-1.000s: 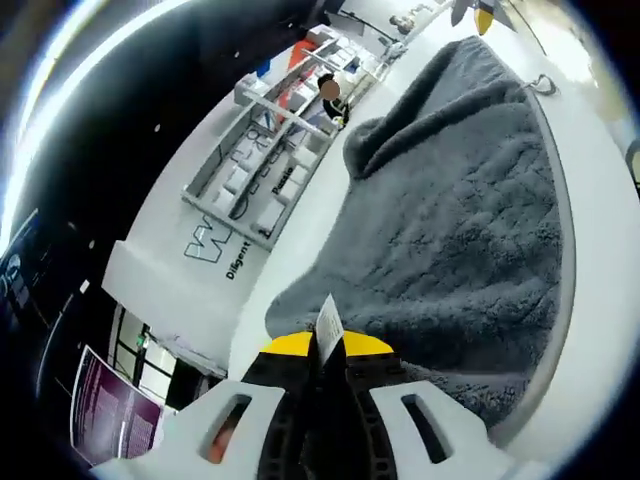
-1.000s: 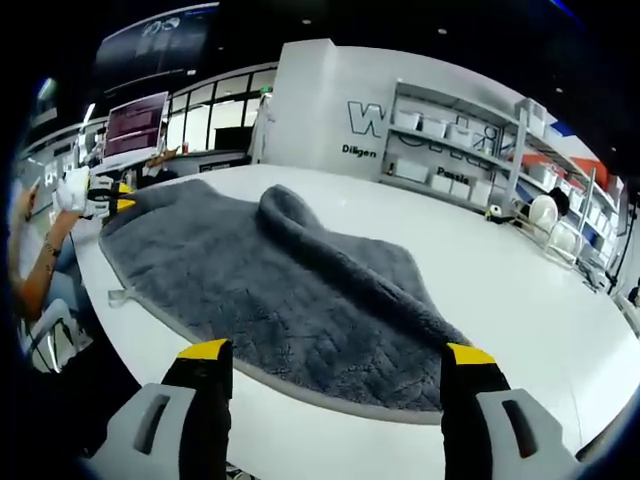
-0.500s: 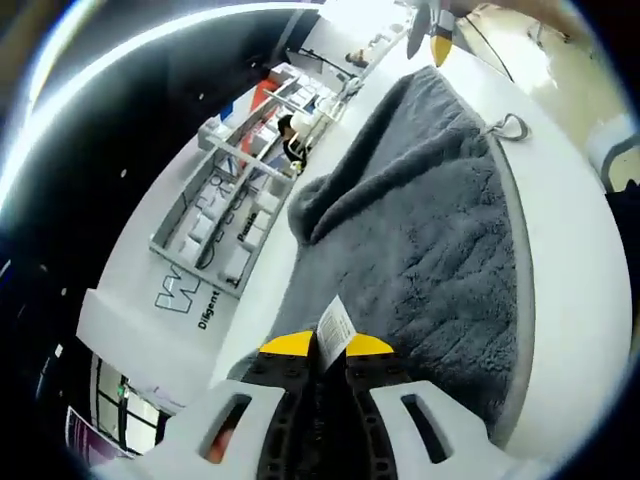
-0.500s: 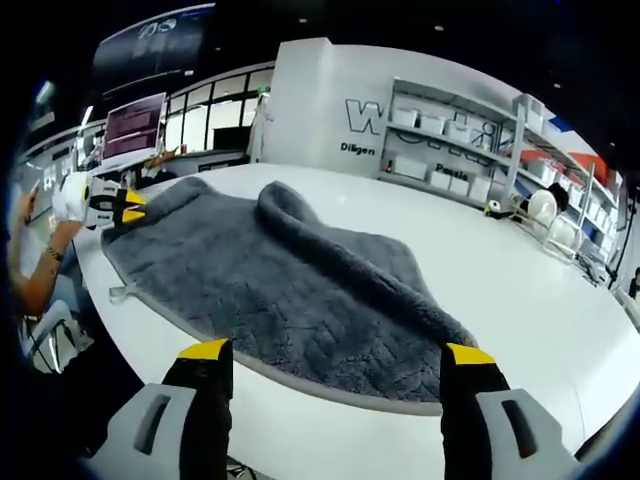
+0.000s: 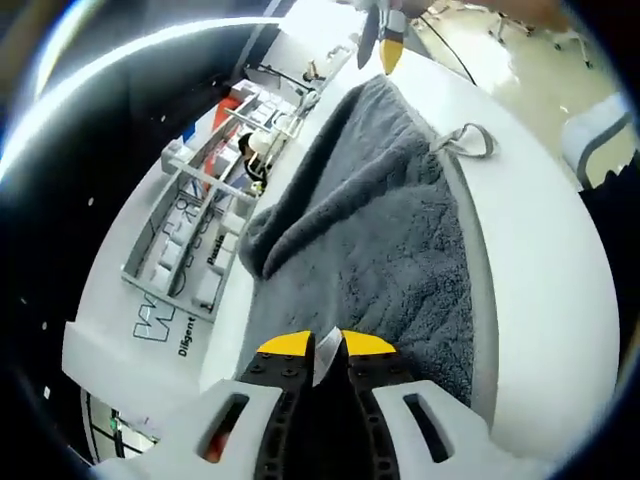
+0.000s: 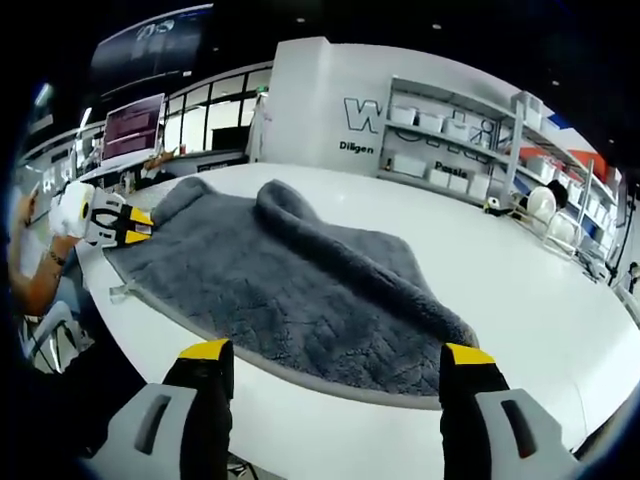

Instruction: Open the folded towel by lifting each exposed corner and separating the folded layers until the towel lies flat within the target outline without major curled edges

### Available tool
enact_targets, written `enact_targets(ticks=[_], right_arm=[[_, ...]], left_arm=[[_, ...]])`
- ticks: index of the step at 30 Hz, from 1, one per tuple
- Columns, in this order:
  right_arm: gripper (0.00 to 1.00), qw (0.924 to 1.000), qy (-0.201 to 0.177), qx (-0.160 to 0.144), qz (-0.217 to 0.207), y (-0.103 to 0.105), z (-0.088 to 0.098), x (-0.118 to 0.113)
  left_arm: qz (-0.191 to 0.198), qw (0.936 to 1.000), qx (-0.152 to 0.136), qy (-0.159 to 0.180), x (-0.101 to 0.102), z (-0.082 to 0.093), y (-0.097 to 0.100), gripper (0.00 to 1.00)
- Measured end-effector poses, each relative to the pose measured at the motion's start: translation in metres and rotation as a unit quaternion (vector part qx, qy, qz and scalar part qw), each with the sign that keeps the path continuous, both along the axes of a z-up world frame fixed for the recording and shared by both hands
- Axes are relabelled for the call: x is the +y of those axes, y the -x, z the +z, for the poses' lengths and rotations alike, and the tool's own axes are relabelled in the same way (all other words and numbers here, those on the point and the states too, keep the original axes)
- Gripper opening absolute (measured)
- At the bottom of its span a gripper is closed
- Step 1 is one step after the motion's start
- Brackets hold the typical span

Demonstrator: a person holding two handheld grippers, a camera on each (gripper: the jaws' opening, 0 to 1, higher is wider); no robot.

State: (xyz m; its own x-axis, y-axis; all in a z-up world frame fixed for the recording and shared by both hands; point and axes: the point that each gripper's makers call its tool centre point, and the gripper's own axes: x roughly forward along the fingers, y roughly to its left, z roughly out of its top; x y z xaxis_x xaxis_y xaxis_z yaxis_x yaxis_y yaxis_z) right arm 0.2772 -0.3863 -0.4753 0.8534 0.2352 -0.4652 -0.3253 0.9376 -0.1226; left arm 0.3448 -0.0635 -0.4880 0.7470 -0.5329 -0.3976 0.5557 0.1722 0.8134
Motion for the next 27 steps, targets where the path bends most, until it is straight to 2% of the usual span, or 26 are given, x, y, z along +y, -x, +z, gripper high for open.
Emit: enact_targets(ticks=[3,5,7,11,14,16,17,18,19,21,24,25,27], right_arm=[[0.86,1.0000,0.001,0.002,0.000,0.001,-0.001,-0.001],[0.86,1.0000,0.001,0.003,0.000,0.002,-0.002,-0.002],[0.86,1.0000,0.000,0.003,-0.002,0.002,-0.002,-0.003],[0.85,1.0000,0.001,0.005,-0.003,0.003,-0.003,-0.004],[0.85,1.0000,0.000,0.006,-0.002,0.004,-0.004,-0.003],[0.85,1.0000,-0.003,0.004,-0.001,0.003,-0.004,-0.002],[0.85,1.0000,-0.003,0.004,-0.002,0.003,-0.004,-0.002],[0.85,1.0000,-0.003,0.005,-0.002,0.003,-0.005,-0.002],[0.85,1.0000,-0.003,0.005,-0.001,0.003,-0.005,-0.001],[0.85,1.0000,-0.002,0.007,0.001,0.002,-0.006,0.000],[0.85,1.0000,-0.001,0.009,0.003,0.001,-0.007,0.001],[0.85,1.0000,-0.001,0.009,0.003,0.001,-0.007,0.002],[0.85,0.9999,-0.002,0.009,0.004,0.001,-0.008,0.003]], left_arm=[[0.008,0.9989,0.029,0.035,0.003,0.000,-0.002,0.09],[0.010,0.9984,0.032,0.046,0.005,0.003,-0.002,0.12],[0.015,0.9976,0.032,0.060,0.007,0.006,-0.001,0.19],[0.026,0.9908,0.044,0.125,0.013,0.022,0.001,0.36],[0.029,0.9818,0.064,0.177,0.019,0.035,0.004,0.38],[0.033,0.9709,0.076,0.225,0.027,0.048,0.006,0.38],[0.034,0.9676,0.080,0.237,0.029,0.052,0.006,0.40],[0.037,0.9609,0.086,0.261,0.035,0.059,0.007,0.42],[0.041,0.9569,0.090,0.273,0.040,0.063,0.006,0.43],[0.055,0.9526,0.095,0.284,0.050,0.067,0.004,0.50],[0.103,0.9540,0.080,0.270,0.075,0.066,-0.008,0.65],[0.116,0.9510,0.076,0.277,0.083,0.067,-0.013,0.69],[0.133,0.9418,0.092,0.295,0.094,0.064,-0.018,0.75]])
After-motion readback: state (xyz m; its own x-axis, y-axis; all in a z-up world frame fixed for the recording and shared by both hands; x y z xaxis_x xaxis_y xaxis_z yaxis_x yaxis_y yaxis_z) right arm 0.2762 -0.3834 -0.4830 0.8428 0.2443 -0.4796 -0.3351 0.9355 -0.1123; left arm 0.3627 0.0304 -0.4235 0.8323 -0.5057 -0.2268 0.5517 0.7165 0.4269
